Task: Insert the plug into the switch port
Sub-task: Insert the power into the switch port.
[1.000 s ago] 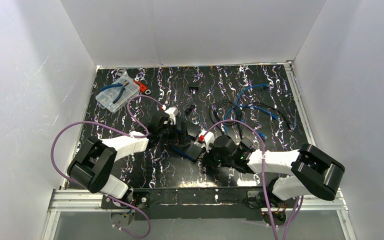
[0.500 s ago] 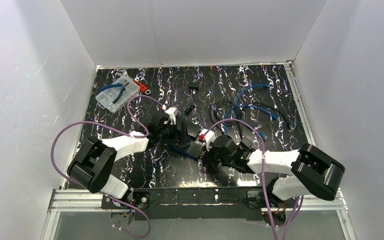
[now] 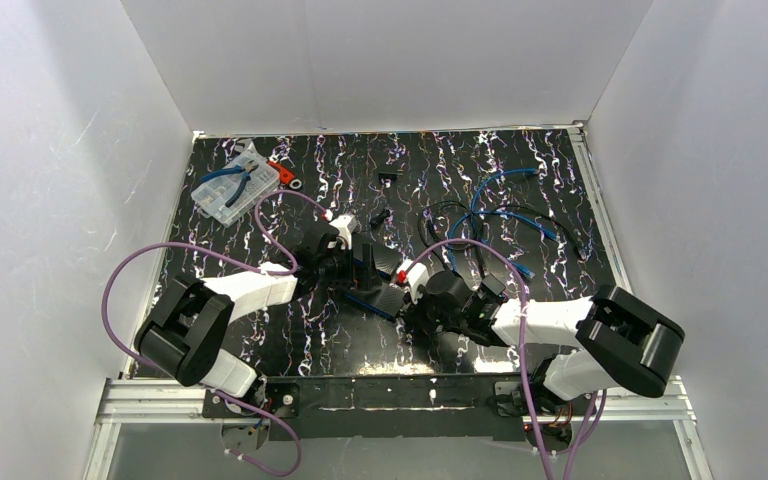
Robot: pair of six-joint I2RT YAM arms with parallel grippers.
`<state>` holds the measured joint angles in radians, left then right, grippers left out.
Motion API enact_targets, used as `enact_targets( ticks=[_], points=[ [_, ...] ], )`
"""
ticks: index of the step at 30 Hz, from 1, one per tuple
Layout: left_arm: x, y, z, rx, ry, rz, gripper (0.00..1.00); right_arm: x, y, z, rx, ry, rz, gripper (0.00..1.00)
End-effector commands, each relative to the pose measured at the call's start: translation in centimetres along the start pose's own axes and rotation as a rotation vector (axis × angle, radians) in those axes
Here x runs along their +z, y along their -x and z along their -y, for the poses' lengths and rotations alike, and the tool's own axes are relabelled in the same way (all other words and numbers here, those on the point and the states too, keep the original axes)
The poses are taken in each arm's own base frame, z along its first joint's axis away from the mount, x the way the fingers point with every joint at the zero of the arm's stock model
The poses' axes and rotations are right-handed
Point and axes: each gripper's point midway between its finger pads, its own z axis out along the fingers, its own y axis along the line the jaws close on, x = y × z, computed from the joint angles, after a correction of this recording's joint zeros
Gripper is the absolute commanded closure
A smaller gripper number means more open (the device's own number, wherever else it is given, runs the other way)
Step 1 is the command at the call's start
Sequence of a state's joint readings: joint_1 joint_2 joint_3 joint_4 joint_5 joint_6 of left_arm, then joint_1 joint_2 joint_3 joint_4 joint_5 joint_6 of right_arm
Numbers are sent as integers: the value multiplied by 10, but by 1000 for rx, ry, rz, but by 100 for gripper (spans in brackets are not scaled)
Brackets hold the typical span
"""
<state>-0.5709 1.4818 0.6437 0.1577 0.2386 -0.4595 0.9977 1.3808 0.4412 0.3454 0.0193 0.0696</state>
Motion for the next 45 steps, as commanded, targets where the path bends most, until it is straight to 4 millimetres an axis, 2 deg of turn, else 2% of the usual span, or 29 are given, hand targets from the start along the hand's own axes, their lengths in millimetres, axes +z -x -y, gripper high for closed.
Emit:
enact_targets(
  ticks=[1,9,22,30,38,43,45],
  points=[
    [-3,-59,-16,-35,37,-193,2,4,36,-3,-52,13,110,99],
    [-6,-72,-15,-7,33,-213,7,3,50,0,-74,-3,128,99],
    [-8,-97,-9,50,34,-267,24,8,77,5,-173,-23,158,99],
    [-12,-113,3,73,7,-287,27,12,97,4,-199,-23,192,99],
    [-24,-128,13,55,-59,-289,28,8,111,3,-240,-15,224,99],
    [-31,-134,18,58,-88,-289,28,4,114,-7,-276,39,239,99],
    [-35,-134,19,57,-94,-277,26,0,106,-23,-301,139,223,99]
  ],
)
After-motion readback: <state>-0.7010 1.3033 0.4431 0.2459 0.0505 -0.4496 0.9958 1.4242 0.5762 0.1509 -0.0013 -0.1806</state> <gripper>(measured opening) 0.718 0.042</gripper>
